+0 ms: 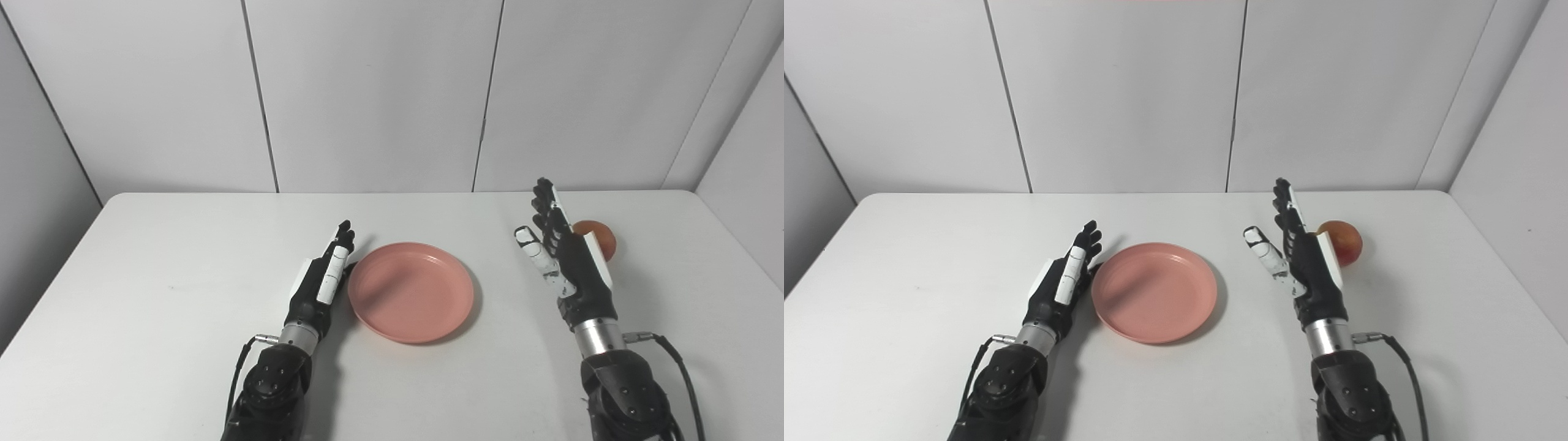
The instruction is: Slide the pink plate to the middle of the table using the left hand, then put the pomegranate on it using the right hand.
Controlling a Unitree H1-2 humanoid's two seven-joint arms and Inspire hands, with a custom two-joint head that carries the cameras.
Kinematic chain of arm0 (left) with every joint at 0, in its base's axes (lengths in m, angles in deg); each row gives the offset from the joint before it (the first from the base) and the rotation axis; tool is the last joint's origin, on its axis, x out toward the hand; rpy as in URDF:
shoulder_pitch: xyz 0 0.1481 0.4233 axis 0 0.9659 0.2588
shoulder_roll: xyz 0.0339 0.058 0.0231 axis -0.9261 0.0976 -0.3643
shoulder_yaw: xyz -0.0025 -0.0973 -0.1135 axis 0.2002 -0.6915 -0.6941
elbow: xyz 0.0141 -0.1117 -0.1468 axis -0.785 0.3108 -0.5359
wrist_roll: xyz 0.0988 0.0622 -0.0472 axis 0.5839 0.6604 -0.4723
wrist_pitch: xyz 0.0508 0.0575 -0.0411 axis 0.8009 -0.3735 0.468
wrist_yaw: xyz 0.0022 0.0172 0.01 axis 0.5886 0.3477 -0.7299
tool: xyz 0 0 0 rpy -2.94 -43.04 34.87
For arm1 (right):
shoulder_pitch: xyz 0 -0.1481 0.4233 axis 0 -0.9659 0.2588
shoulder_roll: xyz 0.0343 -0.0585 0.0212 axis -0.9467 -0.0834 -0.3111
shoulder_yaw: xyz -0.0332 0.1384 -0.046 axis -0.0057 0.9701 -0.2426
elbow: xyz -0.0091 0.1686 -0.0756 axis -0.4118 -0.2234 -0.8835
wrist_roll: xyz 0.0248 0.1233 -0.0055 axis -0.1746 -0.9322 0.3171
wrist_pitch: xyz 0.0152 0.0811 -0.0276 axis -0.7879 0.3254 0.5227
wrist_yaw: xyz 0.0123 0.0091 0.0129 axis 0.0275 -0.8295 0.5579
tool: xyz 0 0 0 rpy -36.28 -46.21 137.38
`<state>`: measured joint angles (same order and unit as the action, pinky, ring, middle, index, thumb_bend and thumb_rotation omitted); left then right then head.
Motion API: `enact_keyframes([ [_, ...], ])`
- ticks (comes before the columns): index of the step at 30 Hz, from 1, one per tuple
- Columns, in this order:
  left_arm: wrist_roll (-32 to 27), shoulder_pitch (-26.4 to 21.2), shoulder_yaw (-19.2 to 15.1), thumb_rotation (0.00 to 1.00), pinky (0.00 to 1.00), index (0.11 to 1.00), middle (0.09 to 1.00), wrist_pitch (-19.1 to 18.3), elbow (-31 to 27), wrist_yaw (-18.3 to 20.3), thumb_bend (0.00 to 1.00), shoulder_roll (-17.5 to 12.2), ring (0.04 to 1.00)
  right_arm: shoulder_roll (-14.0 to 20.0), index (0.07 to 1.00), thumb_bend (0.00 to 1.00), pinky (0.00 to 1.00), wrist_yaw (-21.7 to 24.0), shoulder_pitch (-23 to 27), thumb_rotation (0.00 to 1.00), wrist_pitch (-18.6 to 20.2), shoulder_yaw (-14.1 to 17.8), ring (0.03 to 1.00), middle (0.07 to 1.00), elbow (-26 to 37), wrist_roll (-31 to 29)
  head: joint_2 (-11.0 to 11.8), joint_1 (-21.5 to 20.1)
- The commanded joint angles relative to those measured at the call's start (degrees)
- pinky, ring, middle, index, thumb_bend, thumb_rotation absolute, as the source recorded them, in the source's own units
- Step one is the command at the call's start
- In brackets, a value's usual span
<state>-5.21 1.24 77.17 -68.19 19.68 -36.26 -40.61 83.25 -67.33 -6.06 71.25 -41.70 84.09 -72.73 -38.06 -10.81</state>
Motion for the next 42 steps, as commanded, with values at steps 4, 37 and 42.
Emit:
enact_keyframes([
  [4,0.0,-3.3,-0.1,1.0,1.0,1.0,1.0,2.1,0.4,0.0,0.78,0.4,1.0,2.9,0.994,0.65,0.94,-3.7,1.6,0.8,-1.8,1.5,0.962,0.987,3.7,7.6,0.3,-0.4],
  [37,-1.4,-3.5,-2.3,1.0,0.99,1.0,1.0,5.6,3.2,1.7,0.79,-0.5,0.997,21.1,0.921,0.96,0.77,-2.9,15.5,0.46,-1.6,-2.0,0.878,0.916,-20.7,24.5,1.9,-6.8],
  [42,-1.1,-3.4,-2.2,1.0,0.99,1.0,1.0,5.8,3.2,1.5,0.79,-0.5,0.996,22.0,0.912,1.0,0.75,-2.4,17.7,0.45,-2.5,-4.2,0.855,0.9,-26.1,24.7,1.8,-6.6],
])
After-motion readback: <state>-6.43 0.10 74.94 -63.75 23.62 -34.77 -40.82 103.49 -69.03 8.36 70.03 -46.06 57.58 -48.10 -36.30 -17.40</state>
